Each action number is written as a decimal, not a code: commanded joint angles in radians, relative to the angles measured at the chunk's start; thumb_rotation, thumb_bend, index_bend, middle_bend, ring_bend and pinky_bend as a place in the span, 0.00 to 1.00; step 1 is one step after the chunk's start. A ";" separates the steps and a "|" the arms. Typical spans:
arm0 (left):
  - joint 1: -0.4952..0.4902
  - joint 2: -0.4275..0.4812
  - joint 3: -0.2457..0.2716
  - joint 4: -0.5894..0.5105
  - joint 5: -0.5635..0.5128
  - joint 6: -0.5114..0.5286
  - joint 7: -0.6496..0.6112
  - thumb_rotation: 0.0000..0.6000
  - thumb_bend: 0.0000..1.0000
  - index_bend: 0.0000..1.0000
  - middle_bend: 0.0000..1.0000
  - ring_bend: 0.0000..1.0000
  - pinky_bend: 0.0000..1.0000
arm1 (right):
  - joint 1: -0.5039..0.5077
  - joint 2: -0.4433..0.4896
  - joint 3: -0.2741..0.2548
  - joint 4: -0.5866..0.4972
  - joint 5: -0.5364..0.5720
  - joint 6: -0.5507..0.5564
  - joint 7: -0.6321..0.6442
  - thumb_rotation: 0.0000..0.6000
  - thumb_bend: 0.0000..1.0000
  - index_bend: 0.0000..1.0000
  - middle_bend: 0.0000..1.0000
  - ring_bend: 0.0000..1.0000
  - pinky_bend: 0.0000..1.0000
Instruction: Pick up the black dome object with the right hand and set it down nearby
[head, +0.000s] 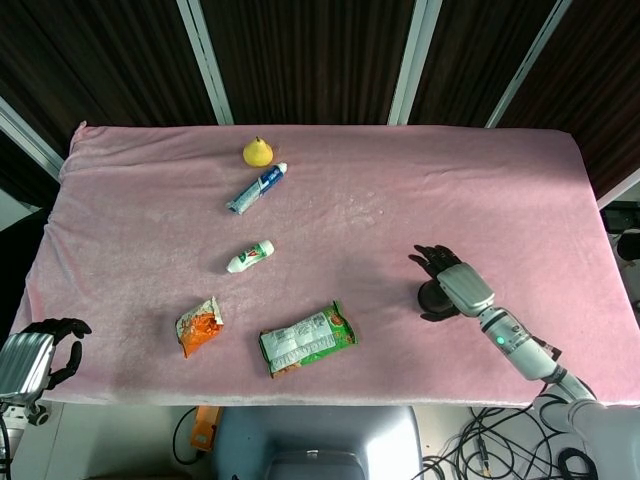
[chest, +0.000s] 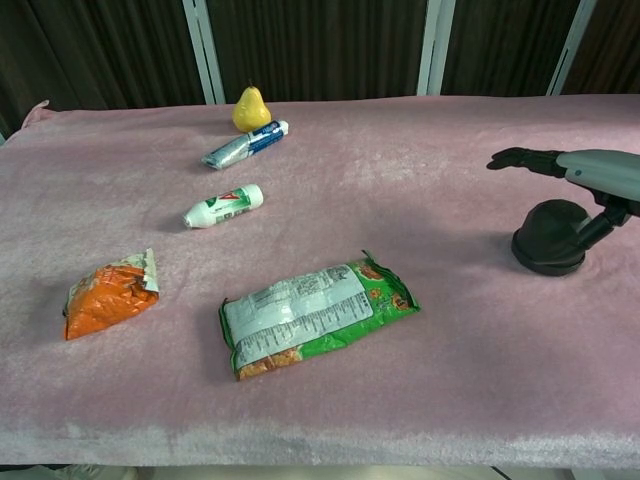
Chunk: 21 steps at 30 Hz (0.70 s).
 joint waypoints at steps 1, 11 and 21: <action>0.000 -0.001 0.000 0.000 0.000 0.000 0.001 1.00 0.57 0.46 0.50 0.42 0.46 | -0.012 0.017 0.005 -0.024 0.004 0.020 -0.015 1.00 0.22 0.06 0.06 0.06 0.18; 0.000 -0.001 0.002 -0.003 0.000 -0.002 0.010 1.00 0.57 0.46 0.50 0.42 0.46 | -0.046 0.003 0.040 -0.025 0.047 0.035 -0.152 1.00 0.22 0.26 0.30 0.36 0.56; 0.001 -0.002 0.003 -0.005 0.000 -0.002 0.014 1.00 0.57 0.46 0.50 0.42 0.46 | -0.061 -0.012 0.053 -0.016 0.055 0.051 -0.181 1.00 0.22 0.42 0.41 0.50 0.71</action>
